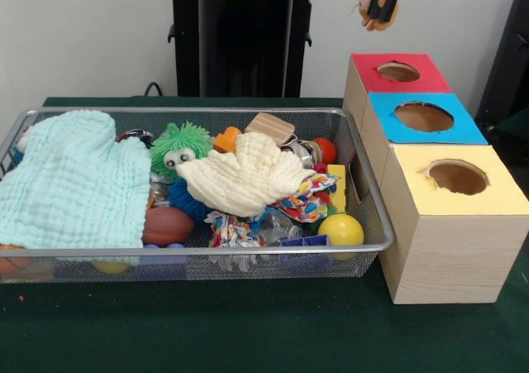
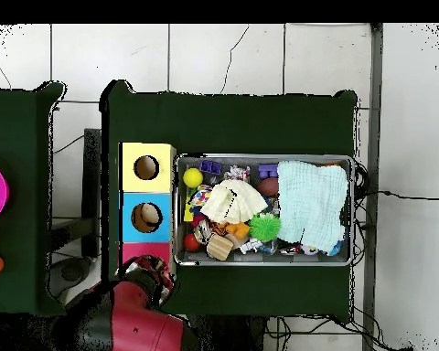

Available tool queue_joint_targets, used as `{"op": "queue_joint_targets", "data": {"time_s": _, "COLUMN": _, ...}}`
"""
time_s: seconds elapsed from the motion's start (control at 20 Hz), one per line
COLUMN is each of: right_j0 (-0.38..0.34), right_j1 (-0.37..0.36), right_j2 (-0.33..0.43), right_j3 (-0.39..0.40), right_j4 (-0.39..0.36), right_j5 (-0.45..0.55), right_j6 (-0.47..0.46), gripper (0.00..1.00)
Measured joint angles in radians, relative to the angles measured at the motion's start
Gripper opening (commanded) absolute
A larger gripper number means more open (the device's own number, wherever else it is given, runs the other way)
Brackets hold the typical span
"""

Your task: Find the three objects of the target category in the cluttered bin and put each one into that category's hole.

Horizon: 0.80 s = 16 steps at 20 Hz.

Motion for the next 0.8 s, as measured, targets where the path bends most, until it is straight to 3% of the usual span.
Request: {"op": "queue_joint_targets", "data": {"time_s": 0.8, "right_j0": 0.075, "right_j1": 0.132, "right_j2": 0.001, "right_j3": 0.002, "right_j4": 0.091, "right_j5": -0.079, "right_j6": 0.001, "gripper": 0.00}}
